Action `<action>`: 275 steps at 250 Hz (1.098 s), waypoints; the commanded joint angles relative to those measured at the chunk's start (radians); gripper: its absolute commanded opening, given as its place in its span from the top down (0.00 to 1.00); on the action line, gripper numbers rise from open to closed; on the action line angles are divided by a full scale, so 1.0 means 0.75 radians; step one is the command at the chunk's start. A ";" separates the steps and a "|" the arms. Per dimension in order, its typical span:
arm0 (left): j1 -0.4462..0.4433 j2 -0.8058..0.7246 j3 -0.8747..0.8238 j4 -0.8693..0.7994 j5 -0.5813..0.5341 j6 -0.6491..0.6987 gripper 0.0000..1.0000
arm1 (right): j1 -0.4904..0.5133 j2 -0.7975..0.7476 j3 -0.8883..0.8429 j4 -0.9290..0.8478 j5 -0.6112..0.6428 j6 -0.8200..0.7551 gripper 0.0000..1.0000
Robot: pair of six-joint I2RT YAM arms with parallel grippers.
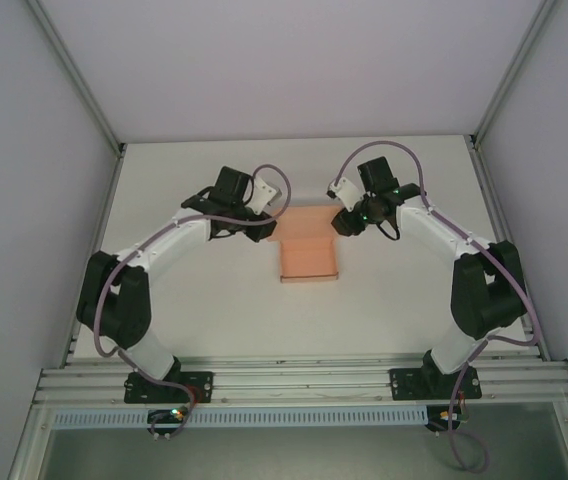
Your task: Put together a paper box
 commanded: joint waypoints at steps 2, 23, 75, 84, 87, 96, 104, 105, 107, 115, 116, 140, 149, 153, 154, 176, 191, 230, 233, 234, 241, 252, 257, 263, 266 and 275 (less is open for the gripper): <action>-0.023 -0.002 0.053 -0.067 -0.030 0.058 1.00 | -0.003 0.006 0.040 -0.082 -0.022 -0.010 0.85; -0.045 -0.011 0.054 -0.043 -0.099 0.043 1.00 | 0.000 0.004 0.056 -0.105 -0.020 0.023 0.97; -0.124 -0.034 0.091 -0.009 -0.359 -0.132 1.00 | 0.045 -0.082 0.033 0.052 0.163 0.309 1.00; -0.137 -0.034 0.103 -0.006 -0.415 -0.189 1.00 | 0.058 -0.107 0.014 0.109 0.222 0.402 1.00; -0.142 -0.034 0.107 -0.004 -0.430 -0.208 1.00 | 0.064 -0.116 0.009 0.125 0.238 0.431 1.00; -0.152 -0.036 0.108 0.017 -0.473 -0.274 1.00 | 0.082 -0.137 -0.007 0.170 0.290 0.529 1.00; -0.162 -0.036 0.106 0.038 -0.508 -0.333 1.00 | 0.101 -0.153 -0.023 0.209 0.342 0.616 1.00; -0.163 -0.035 0.106 0.042 -0.513 -0.340 1.00 | 0.104 -0.154 -0.025 0.214 0.347 0.627 1.00; -0.167 -0.036 0.104 0.047 -0.521 -0.356 1.00 | 0.109 -0.157 -0.030 0.226 0.356 0.645 1.00; -0.176 -0.035 0.095 0.077 -0.552 -0.425 1.00 | 0.131 -0.168 -0.056 0.283 0.386 0.714 1.00; -0.178 -0.036 0.095 0.080 -0.555 -0.432 1.00 | 0.134 -0.170 -0.061 0.290 0.389 0.722 1.00; -0.197 -0.038 0.049 0.176 -0.564 -0.579 0.98 | 0.178 -0.197 -0.154 0.462 0.430 0.911 0.99; -0.203 -0.041 0.018 0.230 -0.569 -0.629 0.99 | 0.202 -0.202 -0.179 0.515 0.483 0.961 1.00; -0.204 -0.042 0.002 0.259 -0.559 -0.646 0.99 | 0.212 -0.201 -0.189 0.534 0.507 0.977 1.00; -0.203 -0.042 -0.002 0.268 -0.558 -0.651 0.99 | 0.215 -0.201 -0.191 0.538 0.512 0.982 1.00; -0.210 -0.046 -0.074 0.396 -0.561 -0.751 1.00 | 0.264 -0.183 -0.222 0.623 0.628 1.086 1.00; -0.221 -0.041 -0.096 0.439 -0.590 -0.784 1.00 | 0.292 -0.161 -0.229 0.666 0.681 1.148 1.00; -0.264 -0.016 -0.111 0.430 -0.637 -0.774 1.00 | 0.361 -0.089 -0.196 0.675 0.789 1.212 1.00; -0.266 -0.015 -0.115 0.432 -0.641 -0.773 1.00 | 0.364 -0.085 -0.199 0.678 0.795 1.217 1.00; -0.267 -0.013 -0.116 0.433 -0.642 -0.773 1.00 | 0.366 -0.085 -0.200 0.680 0.796 1.219 1.00; -0.274 -0.007 -0.123 0.435 -0.654 -0.784 1.00 | 0.377 -0.076 -0.213 0.700 0.804 1.225 1.00; -0.281 0.001 -0.135 0.440 -0.671 -0.798 1.00 | 0.396 -0.065 -0.235 0.740 0.813 1.225 1.00; -0.287 0.004 -0.141 0.445 -0.679 -0.805 1.00 | 0.403 -0.060 -0.246 0.748 0.824 1.232 1.00; -0.293 0.010 -0.148 0.452 -0.692 -0.812 1.00 | 0.410 -0.053 -0.253 0.753 0.835 1.237 1.00; -0.298 0.010 -0.152 0.455 -0.693 -0.814 1.00 | 0.414 -0.049 -0.255 0.754 0.840 1.238 1.00; -0.307 0.017 -0.163 0.468 -0.696 -0.814 1.00 | 0.423 -0.037 -0.260 0.753 0.860 1.246 1.00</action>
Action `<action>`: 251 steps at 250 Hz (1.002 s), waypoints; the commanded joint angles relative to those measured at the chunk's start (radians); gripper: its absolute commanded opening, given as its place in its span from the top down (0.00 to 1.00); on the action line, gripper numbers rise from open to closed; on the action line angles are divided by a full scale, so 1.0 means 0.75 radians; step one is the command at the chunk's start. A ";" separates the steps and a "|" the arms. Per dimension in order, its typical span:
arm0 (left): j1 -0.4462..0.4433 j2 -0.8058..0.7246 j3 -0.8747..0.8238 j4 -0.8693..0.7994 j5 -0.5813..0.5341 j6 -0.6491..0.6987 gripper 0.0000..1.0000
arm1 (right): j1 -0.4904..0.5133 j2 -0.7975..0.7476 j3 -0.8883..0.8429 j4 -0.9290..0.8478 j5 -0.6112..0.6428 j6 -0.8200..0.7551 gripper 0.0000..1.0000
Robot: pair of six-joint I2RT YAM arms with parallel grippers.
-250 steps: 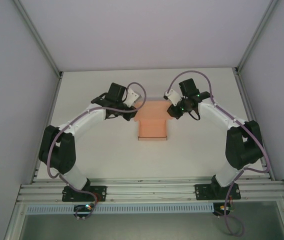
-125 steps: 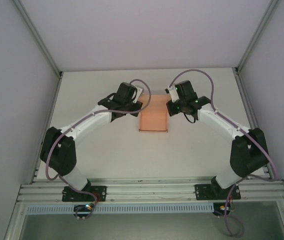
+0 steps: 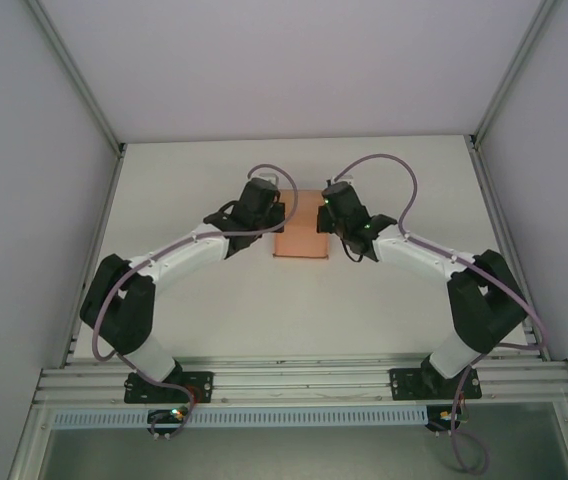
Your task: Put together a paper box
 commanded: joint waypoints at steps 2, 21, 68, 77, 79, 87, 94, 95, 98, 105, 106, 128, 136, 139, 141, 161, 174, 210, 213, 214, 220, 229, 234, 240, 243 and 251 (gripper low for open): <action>-0.060 0.045 -0.042 0.071 0.003 -0.065 1.00 | 0.064 0.037 -0.012 0.166 0.058 0.098 1.00; -0.076 0.060 -0.060 0.090 0.000 -0.077 1.00 | 0.077 0.058 -0.032 0.177 0.082 0.124 1.00; -0.108 0.067 -0.101 0.089 0.007 -0.075 1.00 | 0.130 0.066 -0.127 0.236 0.143 0.084 1.00; -0.117 0.059 -0.122 0.097 0.008 -0.071 1.00 | 0.142 0.057 -0.155 0.244 0.161 0.069 1.00; -0.119 0.057 -0.126 0.101 0.008 -0.069 1.00 | 0.143 0.053 -0.162 0.246 0.165 0.065 1.00; -0.127 0.048 -0.150 0.116 0.011 -0.057 1.00 | 0.151 0.042 -0.191 0.250 0.179 0.058 1.00; -0.135 0.040 -0.169 0.126 0.008 -0.053 1.00 | 0.157 0.031 -0.215 0.254 0.190 0.054 1.00; -0.136 0.039 -0.172 0.127 0.008 -0.053 1.00 | 0.158 0.029 -0.218 0.255 0.191 0.054 1.00; -0.138 0.036 -0.178 0.130 0.005 -0.054 1.00 | 0.161 0.025 -0.229 0.258 0.194 0.050 0.99; -0.144 0.026 -0.199 0.140 0.004 -0.054 1.00 | 0.166 0.014 -0.254 0.266 0.201 0.043 0.99; -0.144 0.025 -0.200 0.141 0.005 -0.054 1.00 | 0.166 0.011 -0.258 0.266 0.202 0.042 0.99; -0.154 -0.009 -0.260 0.170 0.020 -0.048 0.98 | 0.182 -0.017 -0.336 0.300 0.229 0.030 0.99; -0.156 -0.024 -0.281 0.177 0.025 -0.049 0.96 | 0.190 -0.026 -0.365 0.320 0.241 0.025 0.99; -0.157 -0.027 -0.288 0.179 0.028 -0.050 0.96 | 0.192 -0.030 -0.378 0.326 0.243 0.023 0.99; -0.157 -0.031 -0.292 0.179 0.028 -0.051 0.95 | 0.194 -0.030 -0.384 0.332 0.244 0.021 0.99; -0.163 -0.071 -0.325 0.179 0.041 -0.046 0.89 | 0.206 -0.048 -0.445 0.372 0.259 0.003 0.99; -0.166 -0.102 -0.337 0.168 0.047 -0.038 0.85 | 0.213 -0.055 -0.469 0.385 0.273 -0.006 0.99; -0.170 -0.194 -0.358 0.100 0.036 -0.041 0.68 | 0.248 -0.061 -0.539 0.441 0.322 -0.045 0.98; -0.169 -0.201 -0.357 0.089 0.035 -0.044 0.65 | 0.250 -0.063 -0.545 0.448 0.325 -0.047 0.98; -0.170 -0.203 -0.357 0.085 0.034 -0.046 0.64 | 0.252 -0.063 -0.547 0.451 0.326 -0.048 0.98; -0.171 -0.219 -0.354 0.059 0.023 -0.050 0.61 | 0.258 -0.064 -0.563 0.466 0.326 -0.055 0.98; -0.174 -0.247 -0.347 0.014 0.021 -0.054 0.58 | 0.265 -0.065 -0.583 0.486 0.331 -0.061 0.98; -0.174 -0.261 -0.347 -0.005 0.018 -0.054 0.56 | 0.270 -0.066 -0.594 0.494 0.334 -0.061 0.98; -0.177 -0.284 -0.349 -0.023 0.014 -0.057 0.51 | 0.276 -0.066 -0.605 0.502 0.337 -0.067 0.98; -0.179 -0.296 -0.350 -0.029 0.009 -0.059 0.49 | 0.278 -0.066 -0.610 0.505 0.337 -0.069 0.98; -0.181 -0.326 -0.357 -0.044 0.010 -0.064 0.42 | 0.285 -0.064 -0.621 0.511 0.341 -0.074 0.98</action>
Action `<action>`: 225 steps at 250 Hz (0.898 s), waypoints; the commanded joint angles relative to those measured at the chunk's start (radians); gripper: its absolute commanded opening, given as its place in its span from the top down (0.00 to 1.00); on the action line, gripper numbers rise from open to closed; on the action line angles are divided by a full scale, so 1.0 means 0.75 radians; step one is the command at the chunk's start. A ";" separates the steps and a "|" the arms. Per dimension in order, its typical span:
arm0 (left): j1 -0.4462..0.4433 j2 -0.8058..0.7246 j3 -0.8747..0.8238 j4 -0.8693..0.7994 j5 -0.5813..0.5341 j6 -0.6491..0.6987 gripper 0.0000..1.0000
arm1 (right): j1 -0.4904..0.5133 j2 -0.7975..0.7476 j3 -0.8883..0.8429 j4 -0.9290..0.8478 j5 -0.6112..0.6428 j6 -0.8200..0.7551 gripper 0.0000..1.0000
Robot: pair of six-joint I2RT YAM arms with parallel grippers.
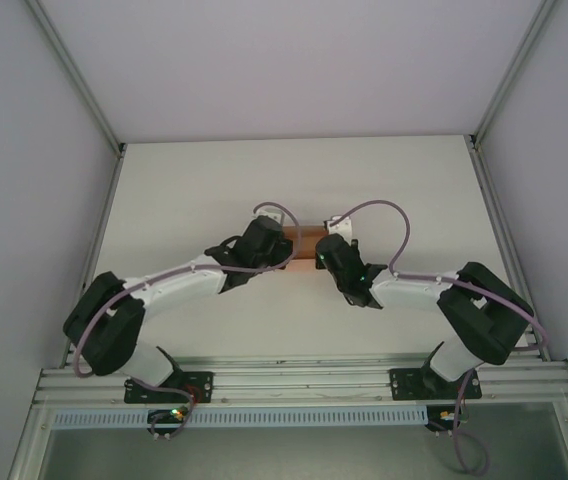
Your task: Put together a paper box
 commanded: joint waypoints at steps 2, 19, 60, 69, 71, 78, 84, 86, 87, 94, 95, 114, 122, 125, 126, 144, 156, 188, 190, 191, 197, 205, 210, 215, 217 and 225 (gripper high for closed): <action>-0.016 -0.127 -0.010 -0.124 0.011 -0.009 0.40 | 0.037 0.018 -0.084 -0.059 -0.009 -0.038 0.98; -0.021 -0.193 -0.017 -0.149 0.031 -0.005 0.19 | 0.049 0.026 -0.098 -0.059 0.009 -0.042 0.97; -0.006 -0.310 -0.014 -0.252 -0.010 -0.062 0.00 | 0.094 0.038 -0.125 -0.029 0.048 -0.083 0.93; 0.016 -0.318 -0.009 -0.270 -0.006 -0.085 0.00 | 0.101 0.038 -0.131 -0.024 0.054 -0.085 0.93; 0.022 -0.319 -0.007 -0.274 -0.003 -0.090 0.00 | 0.101 0.038 -0.130 -0.024 0.054 -0.085 0.92; 0.046 -0.317 0.001 -0.288 0.013 -0.106 0.00 | 0.108 0.038 -0.130 -0.024 0.054 -0.081 0.92; 0.070 -0.315 0.005 -0.293 0.035 -0.114 0.00 | 0.110 0.040 -0.130 -0.024 0.057 -0.076 0.91; 0.078 -0.312 0.007 -0.293 0.044 -0.118 0.00 | 0.113 0.040 -0.130 -0.024 0.058 -0.073 0.91; 0.082 -0.311 0.008 -0.293 0.049 -0.119 0.00 | 0.114 0.040 -0.130 -0.025 0.058 -0.072 0.91; 0.117 -0.302 0.013 -0.293 0.080 -0.132 0.00 | 0.119 0.042 -0.128 -0.024 0.057 -0.065 0.90; 0.123 -0.301 0.013 -0.293 0.085 -0.134 0.00 | 0.120 0.043 -0.128 -0.024 0.057 -0.065 0.90; 0.220 -0.264 0.029 -0.280 0.191 -0.171 0.00 | 0.138 0.050 -0.127 -0.011 0.060 -0.063 0.87; 0.256 -0.243 0.034 -0.273 0.229 -0.189 0.00 | 0.147 0.055 -0.130 0.001 0.059 -0.069 0.87; 0.268 -0.236 0.037 -0.270 0.243 -0.194 0.00 | 0.149 0.055 -0.130 0.003 0.060 -0.071 0.87; 0.271 -0.233 0.037 -0.269 0.247 -0.196 0.00 | 0.150 0.057 -0.130 0.004 0.060 -0.071 0.86; 0.315 -0.182 0.037 -0.224 0.311 -0.210 0.00 | 0.162 0.072 -0.126 0.003 0.065 -0.061 0.86; 0.331 -0.145 0.039 -0.203 0.348 -0.227 0.00 | 0.171 0.084 -0.121 0.002 0.068 -0.053 0.86; 0.340 -0.047 0.022 -0.130 0.438 -0.243 0.00 | 0.198 0.100 -0.113 -0.014 0.075 -0.040 0.85; 0.340 -0.042 0.020 -0.124 0.441 -0.247 0.00 | 0.198 0.099 -0.114 -0.016 0.074 -0.040 0.85; 0.338 -0.039 0.019 -0.121 0.443 -0.249 0.00 | 0.199 0.101 -0.112 -0.018 0.073 -0.040 0.85; 0.339 -0.019 0.013 -0.100 0.455 -0.256 0.00 | 0.203 0.103 -0.110 -0.027 0.074 -0.039 0.84; 0.344 0.010 0.008 -0.075 0.478 -0.257 0.02 | 0.207 0.098 -0.109 -0.042 0.075 -0.036 0.83; 0.346 0.029 0.008 -0.059 0.491 -0.258 0.03 | 0.208 0.095 -0.107 -0.055 0.075 -0.034 0.83; 0.347 0.048 0.009 -0.048 0.503 -0.262 0.04 | 0.209 0.089 -0.107 -0.067 0.075 -0.030 0.83; 0.347 0.055 0.007 -0.042 0.507 -0.261 0.05 | 0.211 0.086 -0.107 -0.071 0.075 -0.029 0.82; 0.350 0.087 0.010 -0.022 0.532 -0.267 0.10 | 0.210 0.074 -0.109 -0.090 0.075 -0.021 0.81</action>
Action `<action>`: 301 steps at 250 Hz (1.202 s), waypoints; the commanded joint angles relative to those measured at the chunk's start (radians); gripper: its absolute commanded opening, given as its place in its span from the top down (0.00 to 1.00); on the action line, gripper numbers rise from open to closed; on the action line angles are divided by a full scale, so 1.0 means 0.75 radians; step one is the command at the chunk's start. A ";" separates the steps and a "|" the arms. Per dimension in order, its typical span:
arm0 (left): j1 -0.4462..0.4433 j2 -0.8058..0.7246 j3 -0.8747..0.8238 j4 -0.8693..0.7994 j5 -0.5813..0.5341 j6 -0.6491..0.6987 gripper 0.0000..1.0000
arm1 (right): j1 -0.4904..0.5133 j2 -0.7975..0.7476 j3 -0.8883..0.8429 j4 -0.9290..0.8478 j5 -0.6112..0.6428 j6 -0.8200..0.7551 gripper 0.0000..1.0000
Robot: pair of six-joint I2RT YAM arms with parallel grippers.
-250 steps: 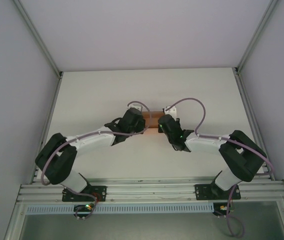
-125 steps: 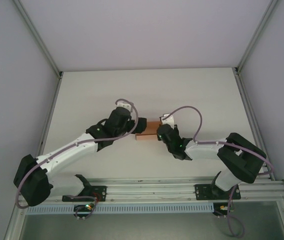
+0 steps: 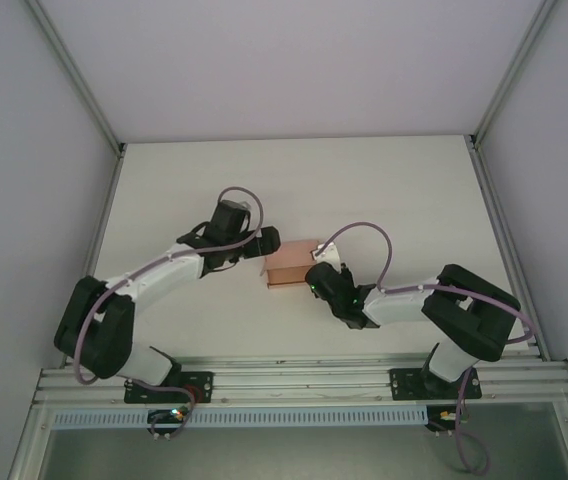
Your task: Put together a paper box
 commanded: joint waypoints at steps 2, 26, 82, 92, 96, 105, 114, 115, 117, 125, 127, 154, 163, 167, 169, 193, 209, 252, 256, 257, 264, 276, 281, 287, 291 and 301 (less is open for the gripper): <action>0.016 0.094 0.011 0.117 0.144 -0.046 0.11 | 0.016 -0.001 0.009 -0.109 0.013 0.042 0.81; 0.026 0.171 0.009 0.168 0.223 -0.067 0.24 | 0.017 -0.074 -0.001 -0.180 -0.011 0.071 0.73; 0.029 0.241 -0.105 0.305 0.280 -0.112 0.43 | 0.016 -0.324 -0.047 -0.426 -0.065 0.178 0.42; 0.032 0.248 -0.123 0.317 0.284 -0.116 0.44 | 0.016 -0.377 -0.063 -0.478 -0.081 0.195 0.38; 0.031 0.250 -0.131 0.321 0.285 -0.118 0.45 | 0.017 -0.397 -0.069 -0.499 -0.086 0.204 0.37; 0.033 0.255 -0.147 0.338 0.289 -0.123 0.47 | 0.016 -0.447 -0.083 -0.548 -0.100 0.223 0.34; 0.035 0.256 -0.164 0.361 0.296 -0.122 0.48 | 0.015 -0.496 -0.098 -0.590 -0.121 0.231 0.30; 0.034 0.257 -0.167 0.362 0.297 -0.122 0.49 | 0.016 -0.501 -0.100 -0.594 -0.123 0.231 0.30; 0.034 0.257 -0.170 0.369 0.298 -0.123 0.49 | 0.017 -0.513 -0.103 -0.602 -0.127 0.233 0.29; 0.033 0.259 -0.188 0.394 0.302 -0.121 0.50 | 0.017 -0.561 -0.120 -0.627 -0.152 0.242 0.26; 0.035 0.259 -0.192 0.403 0.304 -0.121 0.51 | 0.016 -0.572 -0.124 -0.631 -0.160 0.241 0.25; 0.034 0.262 -0.253 0.507 0.313 -0.092 0.56 | 0.010 -0.732 -0.191 -0.630 -0.250 0.239 0.10; 0.033 0.265 -0.274 0.546 0.314 -0.085 0.58 | 0.000 -0.781 -0.207 -0.609 -0.276 0.238 0.06; 0.032 0.267 -0.282 0.564 0.314 -0.082 0.59 | -0.007 -0.801 -0.214 -0.597 -0.286 0.238 0.04; 0.032 0.268 -0.286 0.574 0.316 -0.081 0.59 | -0.010 -0.810 -0.217 -0.590 -0.292 0.238 0.03; 0.033 0.287 -0.339 0.690 0.335 -0.074 0.62 | -0.120 -0.878 -0.232 -0.494 -0.452 0.257 0.00; 0.037 0.308 -0.372 0.777 0.355 -0.084 0.64 | -0.227 -0.874 -0.222 -0.441 -0.615 0.286 0.00; 0.061 0.365 -0.483 1.074 0.397 -0.163 0.70 | -0.437 -0.713 -0.138 -0.406 -0.847 0.430 0.00; 0.063 0.369 -0.495 1.105 0.399 -0.169 0.70 | -0.445 -0.692 -0.131 -0.402 -0.860 0.442 0.00; 0.063 0.370 -0.498 1.111 0.398 -0.172 0.70 | -0.447 -0.685 -0.128 -0.401 -0.862 0.442 0.00; 0.068 0.377 -0.515 1.154 0.395 -0.186 0.71 | -0.457 -0.647 -0.115 -0.392 -0.881 0.460 0.00; 0.079 0.390 -0.542 1.218 0.401 -0.202 0.72 | -0.464 -0.581 -0.095 -0.364 -0.928 0.481 0.00; 0.081 0.395 -0.552 1.242 0.403 -0.205 0.72 | -0.468 -0.552 -0.085 -0.353 -0.949 0.484 0.00; 0.086 0.399 -0.564 1.264 0.399 -0.210 0.72 | -0.470 -0.519 -0.074 -0.342 -0.976 0.489 0.00; 0.088 0.405 -0.569 1.276 0.400 -0.214 0.73 | -0.471 -0.496 -0.067 -0.332 -0.991 0.491 0.00; 0.096 0.417 -0.583 1.304 0.399 -0.219 0.74 | -0.472 -0.443 -0.049 -0.315 -1.026 0.500 0.00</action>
